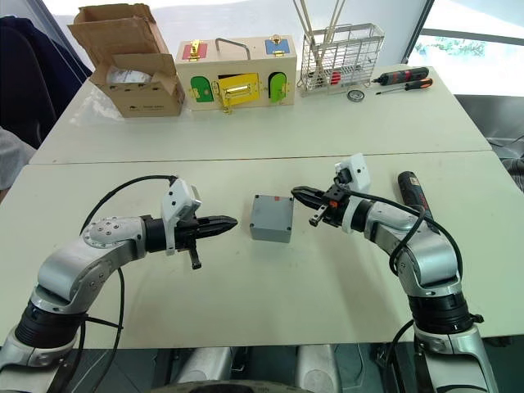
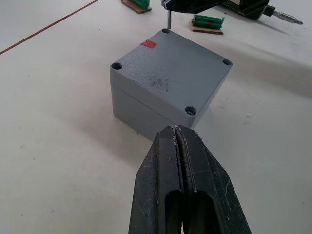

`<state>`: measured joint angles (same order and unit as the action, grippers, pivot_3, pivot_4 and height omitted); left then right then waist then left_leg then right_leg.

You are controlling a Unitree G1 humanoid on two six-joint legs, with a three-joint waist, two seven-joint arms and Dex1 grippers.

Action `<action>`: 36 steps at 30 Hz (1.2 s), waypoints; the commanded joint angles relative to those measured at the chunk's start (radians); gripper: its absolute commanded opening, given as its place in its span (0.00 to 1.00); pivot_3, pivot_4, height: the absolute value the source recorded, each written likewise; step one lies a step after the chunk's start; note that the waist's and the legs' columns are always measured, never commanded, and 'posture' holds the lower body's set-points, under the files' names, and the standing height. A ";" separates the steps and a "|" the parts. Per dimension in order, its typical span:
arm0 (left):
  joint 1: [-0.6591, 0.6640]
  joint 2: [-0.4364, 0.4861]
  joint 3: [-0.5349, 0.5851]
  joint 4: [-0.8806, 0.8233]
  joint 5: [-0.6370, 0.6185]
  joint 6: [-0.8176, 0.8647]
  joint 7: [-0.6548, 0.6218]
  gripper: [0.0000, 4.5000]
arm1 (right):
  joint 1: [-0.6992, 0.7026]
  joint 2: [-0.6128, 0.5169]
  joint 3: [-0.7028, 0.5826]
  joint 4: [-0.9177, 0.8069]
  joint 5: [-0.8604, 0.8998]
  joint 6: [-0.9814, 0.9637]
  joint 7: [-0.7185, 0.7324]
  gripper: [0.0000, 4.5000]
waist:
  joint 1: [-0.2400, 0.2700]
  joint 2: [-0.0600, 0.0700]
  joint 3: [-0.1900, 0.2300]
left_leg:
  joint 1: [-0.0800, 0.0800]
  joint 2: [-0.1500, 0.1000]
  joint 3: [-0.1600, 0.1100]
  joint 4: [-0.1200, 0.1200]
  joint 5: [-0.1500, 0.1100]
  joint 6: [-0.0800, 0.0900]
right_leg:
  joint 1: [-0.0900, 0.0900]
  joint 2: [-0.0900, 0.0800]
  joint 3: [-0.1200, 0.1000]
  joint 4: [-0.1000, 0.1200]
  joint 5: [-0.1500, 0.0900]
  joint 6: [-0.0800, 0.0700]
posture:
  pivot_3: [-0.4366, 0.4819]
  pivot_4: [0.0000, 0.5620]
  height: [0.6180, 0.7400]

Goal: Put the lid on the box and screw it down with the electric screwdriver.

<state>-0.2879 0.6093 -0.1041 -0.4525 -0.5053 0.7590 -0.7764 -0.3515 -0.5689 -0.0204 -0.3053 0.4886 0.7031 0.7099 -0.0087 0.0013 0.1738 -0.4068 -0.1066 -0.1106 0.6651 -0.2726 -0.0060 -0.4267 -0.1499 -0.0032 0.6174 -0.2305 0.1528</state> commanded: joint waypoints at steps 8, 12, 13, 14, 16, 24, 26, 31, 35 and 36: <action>-0.016 -0.006 -0.007 -0.023 -0.001 -0.012 0.001 0.00 | -0.025 -0.002 -0.021 -0.045 0.023 0.000 -0.013 0.01 | 0.000 0.000 0.000 | 0.000 0.000 0.000 0.000 0.000 0.000 | 0.000 0.000 0.000 0.000 0.000 0.000 | 0.48 0.27 1.00; -0.014 -0.007 -0.006 -0.024 0.002 -0.013 0.004 0.00 | -0.024 -0.005 -0.016 -0.027 0.012 -0.011 -0.008 0.01 | 0.001 0.000 0.000 | 0.000 0.000 0.000 0.000 0.000 0.000 | 0.000 0.000 0.000 0.000 0.000 0.000 | 0.48 0.27 1.00; -0.013 -0.007 -0.005 -0.024 0.002 -0.013 0.005 0.00 | -0.024 -0.005 -0.015 -0.022 0.010 -0.014 -0.007 0.01 | 0.001 0.000 0.000 | 0.000 0.000 0.000 0.000 0.000 0.000 | 0.000 0.000 0.000 0.000 0.000 0.000 | 0.48 0.27 1.00; -0.013 -0.007 -0.005 -0.024 0.002 -0.014 0.005 0.00 | -0.025 -0.004 -0.013 -0.018 0.008 -0.015 -0.007 0.01 | 0.001 0.000 0.000 | 0.000 0.000 0.000 0.000 0.000 0.000 | 0.000 0.000 0.000 0.000 0.000 0.000 | 0.48 0.27 1.00; -0.012 -0.007 -0.004 -0.024 0.003 -0.014 0.007 0.00 | -0.024 -0.005 -0.006 -0.008 0.000 -0.023 -0.003 0.01 | 0.000 0.000 0.000 | 0.000 0.000 0.000 0.000 0.000 0.000 | 0.000 0.000 0.000 0.000 0.000 0.000 | 0.48 0.27 1.00; -0.010 -0.008 -0.005 -0.027 0.001 -0.015 0.013 0.00 | -0.024 -0.003 0.014 0.022 -0.030 -0.051 0.007 0.01 | 0.000 0.000 0.000 | 0.000 0.000 0.000 0.000 0.000 0.000 | 0.000 0.000 0.000 0.000 0.000 0.000 | 0.48 0.27 1.00; -0.010 -0.007 -0.005 -0.028 0.001 -0.015 0.014 0.00 | -0.024 -0.002 0.017 0.028 -0.038 -0.056 0.010 0.01 | 0.000 0.000 0.000 | 0.000 0.000 0.000 0.000 0.000 0.000 | 0.000 0.000 0.000 0.000 0.000 0.000 | 0.48 0.27 1.00; -0.013 -0.006 -0.005 -0.022 0.003 -0.017 0.013 0.00 | -0.022 0.001 0.027 0.030 -0.045 -0.058 0.016 0.01 | 0.000 0.000 0.000 | 0.000 0.000 0.000 0.000 0.000 0.000 | 0.000 0.000 0.000 0.000 0.000 0.000 | 0.48 0.27 1.00; -0.013 -0.008 -0.006 -0.022 0.003 -0.017 0.013 0.00 | -0.021 0.006 0.038 0.023 -0.047 -0.052 0.017 0.01 | 0.000 0.000 0.000 | 0.000 0.000 0.000 0.000 0.000 0.000 | 0.000 0.000 0.000 0.000 0.000 0.000 | 0.48 0.27 1.00; -0.013 -0.008 -0.006 -0.021 0.003 -0.018 0.013 0.00 | -0.021 0.007 0.039 0.023 -0.047 -0.051 0.016 0.01 | 0.000 0.000 0.000 | 0.000 0.000 0.000 0.000 0.000 0.000 | 0.000 0.000 0.000 0.000 0.000 0.000 | 0.48 0.27 1.00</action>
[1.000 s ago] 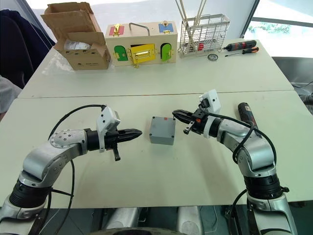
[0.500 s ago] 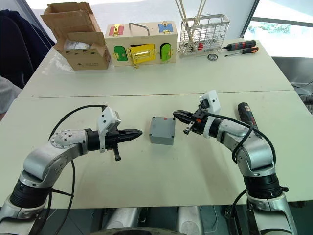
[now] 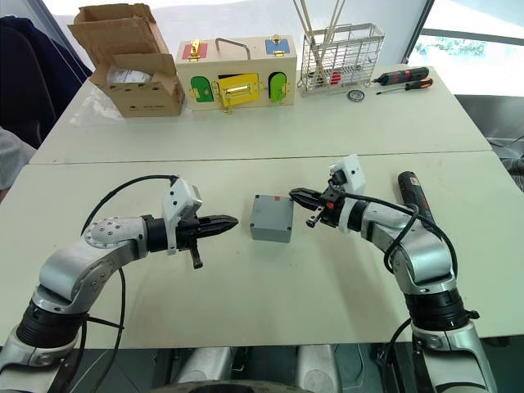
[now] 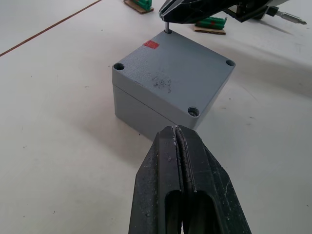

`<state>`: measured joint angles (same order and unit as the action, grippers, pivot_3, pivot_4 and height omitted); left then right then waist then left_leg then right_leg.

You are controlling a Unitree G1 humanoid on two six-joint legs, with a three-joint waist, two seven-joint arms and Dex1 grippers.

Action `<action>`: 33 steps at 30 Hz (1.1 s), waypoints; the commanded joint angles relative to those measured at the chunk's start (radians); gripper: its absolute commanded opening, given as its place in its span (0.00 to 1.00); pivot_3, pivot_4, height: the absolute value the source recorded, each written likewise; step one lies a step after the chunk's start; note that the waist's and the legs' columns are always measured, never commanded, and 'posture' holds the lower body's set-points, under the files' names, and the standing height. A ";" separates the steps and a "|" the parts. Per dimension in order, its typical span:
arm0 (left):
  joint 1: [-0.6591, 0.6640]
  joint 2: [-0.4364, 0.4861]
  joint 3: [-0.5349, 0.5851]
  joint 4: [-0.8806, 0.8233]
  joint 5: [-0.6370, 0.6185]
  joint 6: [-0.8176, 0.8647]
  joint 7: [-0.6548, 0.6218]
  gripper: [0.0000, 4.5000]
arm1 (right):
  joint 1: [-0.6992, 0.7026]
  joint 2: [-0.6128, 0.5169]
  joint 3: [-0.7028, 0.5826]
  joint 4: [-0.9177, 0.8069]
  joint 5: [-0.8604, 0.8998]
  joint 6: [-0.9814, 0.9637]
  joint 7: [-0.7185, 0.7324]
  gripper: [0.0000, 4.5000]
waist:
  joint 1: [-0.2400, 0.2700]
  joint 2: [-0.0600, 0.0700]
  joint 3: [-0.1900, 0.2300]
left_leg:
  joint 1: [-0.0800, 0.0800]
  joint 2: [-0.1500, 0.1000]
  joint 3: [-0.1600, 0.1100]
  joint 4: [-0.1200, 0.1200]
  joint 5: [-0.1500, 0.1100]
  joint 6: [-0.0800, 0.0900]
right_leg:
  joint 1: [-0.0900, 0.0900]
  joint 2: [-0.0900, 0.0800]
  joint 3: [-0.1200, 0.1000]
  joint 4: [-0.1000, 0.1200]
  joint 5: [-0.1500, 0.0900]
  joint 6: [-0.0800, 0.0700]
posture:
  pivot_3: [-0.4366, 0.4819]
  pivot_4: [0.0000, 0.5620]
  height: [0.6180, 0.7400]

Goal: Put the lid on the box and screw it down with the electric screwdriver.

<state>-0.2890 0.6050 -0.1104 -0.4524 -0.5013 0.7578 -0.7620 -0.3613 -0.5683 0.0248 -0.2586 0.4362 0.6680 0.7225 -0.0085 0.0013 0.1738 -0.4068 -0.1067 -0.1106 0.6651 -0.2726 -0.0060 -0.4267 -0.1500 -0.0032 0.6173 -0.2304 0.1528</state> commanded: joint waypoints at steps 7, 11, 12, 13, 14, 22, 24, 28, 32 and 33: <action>-0.014 -0.005 -0.001 -0.017 0.001 -0.020 -0.001 0.00 | -0.008 -0.008 0.006 -0.021 -0.011 -0.022 0.014 0.01 | 0.000 0.000 0.000 | 0.000 0.000 0.000 0.000 0.000 0.000 | 0.000 0.000 0.000 0.000 0.000 0.000 | 0.48 0.27 1.00; -0.014 -0.006 -0.002 -0.020 0.001 -0.021 -0.001 0.00 | -0.001 -0.021 0.002 -0.027 -0.017 -0.017 0.030 0.30 | 0.000 0.000 0.000 | 0.000 0.000 0.000 0.000 0.000 0.000 | 0.000 0.000 0.000 0.000 0.000 0.000 | 0.48 0.27 1.00; -0.015 -0.007 -0.001 -0.019 0.000 -0.022 -0.001 0.00 | 0.001 -0.029 -0.002 -0.032 -0.019 -0.014 0.034 0.42 | 0.000 0.000 0.000 | 0.000 0.000 0.000 0.000 0.000 0.000 | 0.000 0.000 0.000 0.000 0.000 0.000 | 0.48 0.27 1.00; -0.016 -0.008 0.000 -0.019 -0.002 -0.023 -0.002 0.00 | 0.002 -0.036 -0.006 -0.039 -0.017 -0.008 0.039 0.55 | 0.001 0.000 0.000 | 0.000 0.000 0.000 0.000 0.000 0.000 | 0.000 0.000 0.000 0.000 0.000 0.000 | 0.48 0.27 1.00; -0.016 -0.010 0.000 -0.019 -0.002 -0.022 -0.001 0.00 | 0.004 -0.042 -0.010 -0.043 -0.014 -0.005 0.043 0.65 | 0.001 0.000 0.000 | 0.000 0.000 0.000 0.000 0.000 0.000 | 0.000 0.000 0.000 0.000 0.000 0.000 | 0.48 0.27 1.00; -0.099 -0.073 -0.010 -0.042 -0.090 0.012 -0.039 0.00 | -0.043 -0.221 -0.278 -0.088 0.126 0.201 0.032 0.99 | 0.019 0.000 0.000 | 0.000 0.000 0.000 0.001 0.000 0.000 | 0.000 0.000 0.000 0.000 0.000 0.000 | 0.48 0.27 1.00; -0.120 -0.082 -0.044 -0.062 -0.104 0.010 -0.062 0.00 | -0.054 -0.356 -0.316 -0.024 0.102 0.252 0.056 0.99 | 0.023 0.000 0.000 | -0.001 -0.001 0.001 0.001 0.000 0.000 | 0.000 -0.001 0.000 -0.001 0.000 0.000 | 0.48 0.27 1.00; -0.157 -0.122 -0.125 -0.086 -0.099 -0.010 -0.089 0.00 | -0.047 -0.617 -0.315 0.121 0.091 0.338 0.185 0.99 | 0.022 0.000 0.000 | -0.001 0.000 0.001 0.001 0.000 0.001 | 0.002 0.000 0.000 -0.002 0.000 0.000 | 0.48 0.27 1.00; -0.174 -0.152 -0.206 -0.077 -0.046 -0.061 -0.102 0.00 | -0.107 -0.828 -0.152 0.270 0.072 0.520 0.277 0.99 | 0.015 0.002 -0.001 | 0.000 0.001 0.004 0.001 -0.001 0.002 | 0.001 0.000 0.000 -0.001 0.000 0.000 | 0.48 0.27 1.00; -0.176 -0.163 -0.222 -0.072 -0.035 -0.072 -0.097 0.00 | -0.133 -0.858 -0.104 0.302 0.071 0.555 0.306 0.99 | 0.014 0.003 -0.001 | 0.000 0.001 0.004 0.001 -0.001 0.002 | 0.001 -0.001 0.001 -0.001 0.000 0.000 | 0.48 0.27 1.00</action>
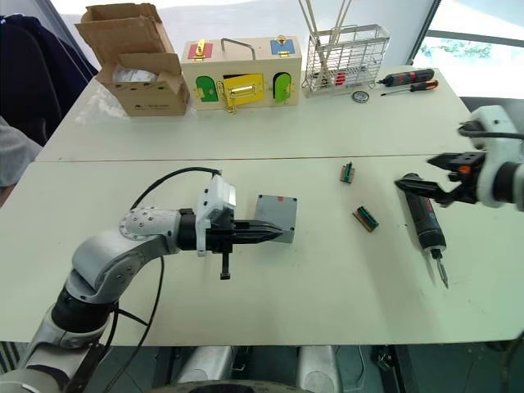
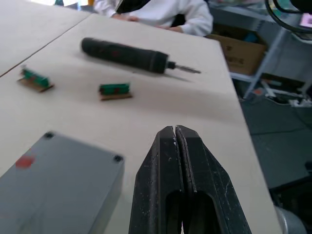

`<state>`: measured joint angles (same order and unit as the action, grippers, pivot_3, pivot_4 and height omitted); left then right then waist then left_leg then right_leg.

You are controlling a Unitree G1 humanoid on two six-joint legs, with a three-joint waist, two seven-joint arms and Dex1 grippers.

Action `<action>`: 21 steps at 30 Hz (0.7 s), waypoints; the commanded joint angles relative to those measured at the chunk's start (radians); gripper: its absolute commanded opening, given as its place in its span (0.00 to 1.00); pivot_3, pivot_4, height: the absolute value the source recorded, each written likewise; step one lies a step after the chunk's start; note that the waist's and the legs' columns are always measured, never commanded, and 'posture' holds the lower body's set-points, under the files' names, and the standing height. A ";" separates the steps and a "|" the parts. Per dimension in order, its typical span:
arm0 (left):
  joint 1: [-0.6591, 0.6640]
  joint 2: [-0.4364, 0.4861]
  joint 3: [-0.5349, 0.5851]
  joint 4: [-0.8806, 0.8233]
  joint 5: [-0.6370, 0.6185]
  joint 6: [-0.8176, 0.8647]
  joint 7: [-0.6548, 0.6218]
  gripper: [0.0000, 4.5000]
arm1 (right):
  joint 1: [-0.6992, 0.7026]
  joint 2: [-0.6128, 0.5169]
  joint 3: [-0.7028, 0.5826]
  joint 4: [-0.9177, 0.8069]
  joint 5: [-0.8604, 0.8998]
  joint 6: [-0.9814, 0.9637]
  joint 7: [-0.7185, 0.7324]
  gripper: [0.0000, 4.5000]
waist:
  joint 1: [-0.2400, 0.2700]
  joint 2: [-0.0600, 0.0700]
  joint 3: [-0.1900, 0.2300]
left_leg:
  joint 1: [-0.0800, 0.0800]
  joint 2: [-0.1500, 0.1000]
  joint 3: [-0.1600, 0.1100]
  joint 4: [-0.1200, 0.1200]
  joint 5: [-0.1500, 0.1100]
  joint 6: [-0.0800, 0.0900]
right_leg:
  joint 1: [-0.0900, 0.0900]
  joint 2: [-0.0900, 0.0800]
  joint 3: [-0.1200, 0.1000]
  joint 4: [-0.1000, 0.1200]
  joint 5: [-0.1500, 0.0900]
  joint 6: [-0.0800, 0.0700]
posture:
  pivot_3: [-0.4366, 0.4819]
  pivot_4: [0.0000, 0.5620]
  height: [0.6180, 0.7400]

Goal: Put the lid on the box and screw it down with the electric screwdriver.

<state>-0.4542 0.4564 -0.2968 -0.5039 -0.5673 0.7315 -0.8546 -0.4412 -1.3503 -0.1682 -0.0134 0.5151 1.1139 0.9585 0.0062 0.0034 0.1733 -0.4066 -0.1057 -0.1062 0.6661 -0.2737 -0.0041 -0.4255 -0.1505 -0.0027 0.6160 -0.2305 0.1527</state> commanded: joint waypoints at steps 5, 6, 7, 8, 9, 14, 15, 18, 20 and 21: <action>0.002 -0.049 -0.079 -0.017 0.068 -0.073 0.022 0.00 | -0.159 -0.111 0.298 0.156 -0.082 0.074 0.214 0.99 | -0.003 0.001 0.000 | 0.000 0.001 0.001 0.000 -0.001 0.001 | 0.000 0.000 0.000 -0.001 0.000 0.000 | 0.48 0.27 1.00; 0.011 -0.054 -0.087 -0.019 0.076 -0.077 0.029 0.00 | -0.176 -0.110 0.344 0.175 -0.110 0.054 0.246 0.99 | -0.001 0.001 0.000 | 0.000 0.000 0.001 0.000 -0.001 0.001 | 0.000 0.000 0.000 -0.001 0.000 0.000 | 0.48 0.27 1.00; 0.016 -0.058 -0.091 -0.021 0.081 -0.081 0.034 0.00 | -0.193 -0.108 0.379 0.190 -0.134 0.039 0.271 0.99 | -0.001 0.002 0.000 | 0.000 0.000 0.002 0.000 -0.001 0.001 | 0.000 0.000 0.000 -0.001 0.000 0.000 | 0.48 0.27 1.00; 0.019 -0.067 -0.097 -0.023 0.087 -0.080 0.045 0.00 | -0.216 -0.102 0.410 0.216 -0.157 0.030 0.297 0.99 | 0.001 0.002 0.000 | 0.000 0.000 0.002 0.000 -0.001 0.001 | -0.001 0.000 0.000 -0.001 0.000 0.000 | 0.48 0.27 1.00; 0.028 -0.068 -0.098 -0.025 0.093 -0.083 0.051 0.00 | -0.246 -0.086 0.443 0.242 -0.179 0.027 0.320 0.99 | 0.003 0.002 0.000 | -0.001 0.000 0.002 0.000 -0.001 0.001 | -0.001 0.000 0.000 -0.001 0.000 0.000 | 0.48 0.27 1.00; 0.049 -0.083 -0.098 -0.035 0.115 -0.084 0.089 0.00 | -0.351 -0.009 0.580 0.389 -0.315 -0.035 0.399 0.99 | 0.007 0.002 0.000 | -0.001 0.000 0.002 0.001 -0.001 0.001 | -0.001 0.000 0.000 -0.001 0.000 0.000 | 0.48 0.27 1.00; 0.051 -0.086 -0.098 -0.035 0.116 -0.084 0.094 0.00 | -0.377 0.020 0.595 0.431 -0.335 -0.037 0.401 0.99 | 0.006 0.002 0.000 | -0.001 0.000 0.001 0.001 -0.001 0.001 | -0.001 0.000 0.000 -0.001 0.000 0.000 | 0.48 0.27 1.00; 0.056 -0.094 -0.103 -0.032 0.124 -0.085 0.106 0.00 | -0.441 0.093 0.643 0.547 -0.409 -0.072 0.414 0.99 | 0.005 0.002 0.000 | -0.001 0.000 0.002 0.001 -0.001 0.001 | -0.001 0.000 0.001 -0.001 0.000 0.000 | 0.48 0.27 1.00; 0.057 -0.096 -0.104 -0.029 0.128 -0.087 0.109 0.00 | -0.462 0.130 0.675 0.604 -0.456 -0.110 0.435 0.99 | 0.005 0.002 0.000 | -0.001 0.000 0.001 0.001 -0.001 0.001 | -0.002 0.000 0.001 -0.001 0.000 0.000 | 0.48 0.27 1.00; 0.057 -0.098 -0.103 -0.026 0.129 -0.087 0.111 0.00 | -0.478 0.151 0.690 0.636 -0.468 -0.111 0.458 0.99 | 0.006 0.002 0.000 | -0.001 0.000 0.001 0.001 -0.001 0.001 | -0.002 0.000 0.001 -0.001 0.000 0.000 | 0.48 0.27 1.00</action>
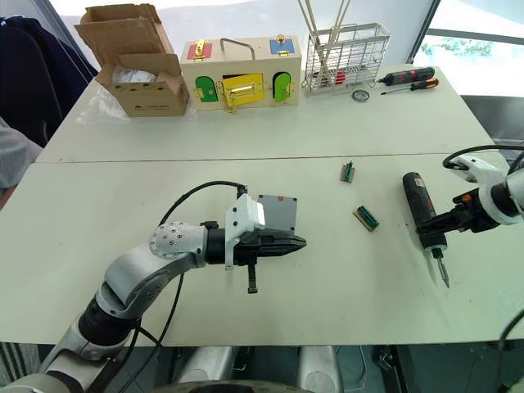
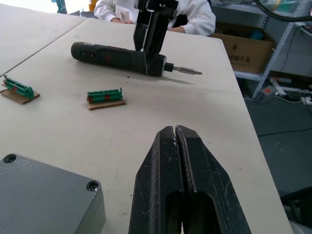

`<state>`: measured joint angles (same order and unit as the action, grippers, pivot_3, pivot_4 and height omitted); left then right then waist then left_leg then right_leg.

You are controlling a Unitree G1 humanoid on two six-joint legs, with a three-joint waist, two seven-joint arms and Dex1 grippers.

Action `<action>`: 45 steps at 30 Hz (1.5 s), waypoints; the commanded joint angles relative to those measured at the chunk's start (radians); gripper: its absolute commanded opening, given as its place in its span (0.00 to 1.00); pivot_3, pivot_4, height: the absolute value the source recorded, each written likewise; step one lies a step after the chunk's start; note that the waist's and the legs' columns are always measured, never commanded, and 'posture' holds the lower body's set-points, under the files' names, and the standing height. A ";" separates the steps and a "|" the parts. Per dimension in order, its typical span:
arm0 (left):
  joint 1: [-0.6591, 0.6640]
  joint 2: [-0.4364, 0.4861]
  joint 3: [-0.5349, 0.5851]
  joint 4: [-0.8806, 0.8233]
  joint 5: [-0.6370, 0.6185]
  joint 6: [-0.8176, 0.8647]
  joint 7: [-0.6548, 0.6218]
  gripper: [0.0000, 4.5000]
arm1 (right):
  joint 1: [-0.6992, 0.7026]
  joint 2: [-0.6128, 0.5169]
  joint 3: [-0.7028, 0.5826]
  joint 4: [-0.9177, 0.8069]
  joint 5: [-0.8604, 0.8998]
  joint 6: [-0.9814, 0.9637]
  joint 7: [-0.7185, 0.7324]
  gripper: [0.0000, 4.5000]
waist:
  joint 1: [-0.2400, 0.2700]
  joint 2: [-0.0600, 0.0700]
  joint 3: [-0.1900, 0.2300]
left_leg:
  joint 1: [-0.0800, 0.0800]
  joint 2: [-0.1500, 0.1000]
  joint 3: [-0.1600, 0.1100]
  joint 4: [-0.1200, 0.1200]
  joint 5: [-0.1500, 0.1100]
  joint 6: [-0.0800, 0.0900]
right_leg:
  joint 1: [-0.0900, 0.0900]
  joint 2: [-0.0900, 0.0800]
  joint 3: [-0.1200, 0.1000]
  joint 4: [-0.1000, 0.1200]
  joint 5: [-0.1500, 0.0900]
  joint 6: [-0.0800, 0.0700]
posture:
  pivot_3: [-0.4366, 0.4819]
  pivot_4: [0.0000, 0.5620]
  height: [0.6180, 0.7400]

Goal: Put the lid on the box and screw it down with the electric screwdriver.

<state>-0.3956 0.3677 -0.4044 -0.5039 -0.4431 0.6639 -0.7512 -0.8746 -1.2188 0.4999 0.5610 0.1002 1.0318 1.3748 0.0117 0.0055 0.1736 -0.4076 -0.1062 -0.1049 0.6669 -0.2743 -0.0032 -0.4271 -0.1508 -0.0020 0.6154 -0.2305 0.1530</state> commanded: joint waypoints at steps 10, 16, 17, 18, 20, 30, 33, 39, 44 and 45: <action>0.001 -0.024 0.002 -0.007 0.028 -0.030 0.024 0.00 | -0.089 0.140 0.087 0.239 -0.216 -0.128 0.120 0.62 | 0.001 -0.001 0.000 | 0.000 -0.001 -0.001 0.001 0.000 0.000 | 0.001 0.000 0.000 0.000 0.000 0.000 | 0.48 0.27 1.00; 0.005 -0.018 0.008 -0.006 0.030 -0.029 0.031 0.00 | -0.012 0.148 0.035 0.185 -0.236 -0.099 0.091 0.42 | 0.002 -0.005 -0.003 | 0.000 0.000 -0.003 0.001 0.000 -0.001 | 0.002 0.000 -0.001 0.000 0.000 0.000 | 0.48 0.27 1.00; 0.006 -0.014 0.010 -0.005 0.029 -0.031 0.029 0.00 | 0.000 0.150 0.023 0.175 -0.239 -0.094 0.081 0.42 | 0.003 -0.006 -0.004 | 0.000 0.000 -0.003 0.001 0.000 -0.001 | 0.002 0.001 -0.001 0.000 0.000 0.000 | 0.48 0.27 1.00; 0.003 -0.007 0.019 -0.004 0.026 -0.027 0.026 0.00 | 0.009 0.153 -0.007 0.165 -0.233 -0.085 0.056 0.42 | 0.003 -0.008 -0.005 | 0.000 -0.001 -0.003 0.001 0.000 -0.001 | 0.002 0.001 -0.001 0.000 0.000 0.000 | 0.48 0.27 1.00; -0.001 0.012 0.049 -0.002 0.012 -0.019 0.018 0.00 | 0.011 0.155 -0.093 0.148 -0.220 -0.091 -0.028 0.42 | 0.002 -0.012 -0.007 | 0.001 -0.001 -0.003 0.001 0.000 -0.001 | 0.002 0.001 -0.001 0.000 0.000 0.000 | 0.48 0.27 1.00; -0.061 -0.003 0.271 0.179 -0.092 -0.045 0.012 0.00 | 0.186 0.507 -1.028 -0.654 0.059 -0.098 -0.581 0.42 | -0.006 -0.004 -0.007 | -0.001 0.001 -0.001 -0.003 0.001 -0.003 | -0.006 0.001 0.002 0.003 0.000 0.000 | 0.48 0.27 1.00; -0.078 0.018 0.274 0.194 -0.088 -0.030 -0.016 0.00 | 0.274 0.781 -1.167 -1.046 0.303 -0.003 -0.643 0.42 | 0.002 -0.003 -0.008 | -0.001 0.004 -0.005 -0.005 0.003 -0.006 | -0.010 0.003 -0.002 0.009 0.000 -0.001 | 0.48 0.27 1.00; -0.077 0.012 0.271 0.232 -0.062 -0.039 0.001 0.00 | 0.358 1.050 -1.056 -1.250 0.365 -0.140 -0.874 0.42 | 0.003 -0.003 -0.008 | -0.001 -0.005 -0.007 0.002 0.003 -0.003 | 0.000 -0.001 0.001 0.010 0.000 -0.001 | 0.48 0.27 1.00; -0.067 0.025 0.235 0.233 -0.018 -0.052 0.001 0.00 | 0.472 1.100 -0.894 -1.191 0.310 -0.320 -0.919 0.42 | -0.004 -0.003 -0.008 | 0.000 -0.003 -0.007 0.000 0.003 -0.004 | -0.004 0.000 0.001 0.015 0.000 -0.001 | 0.48 0.27 1.00; -0.063 0.019 0.230 0.238 -0.009 -0.057 0.006 0.00 | 0.488 1.108 -0.871 -1.167 0.312 -0.350 -0.918 0.42 | -0.009 -0.003 -0.008 | 0.001 -0.002 -0.007 -0.002 0.003 -0.004 | -0.005 0.001 0.001 0.016 0.000 -0.001 | 0.48 0.27 1.00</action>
<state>-0.4641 0.3893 -0.1626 -0.2536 -0.4660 0.6361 -0.7483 -0.3833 -0.1217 -0.4028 -0.5963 0.4076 0.7600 0.4572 0.0027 0.0026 0.1658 -0.4071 -0.1076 -0.1119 0.6627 -0.2711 -0.0071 -0.4338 -0.1498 -0.0011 0.6315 -0.2302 0.1522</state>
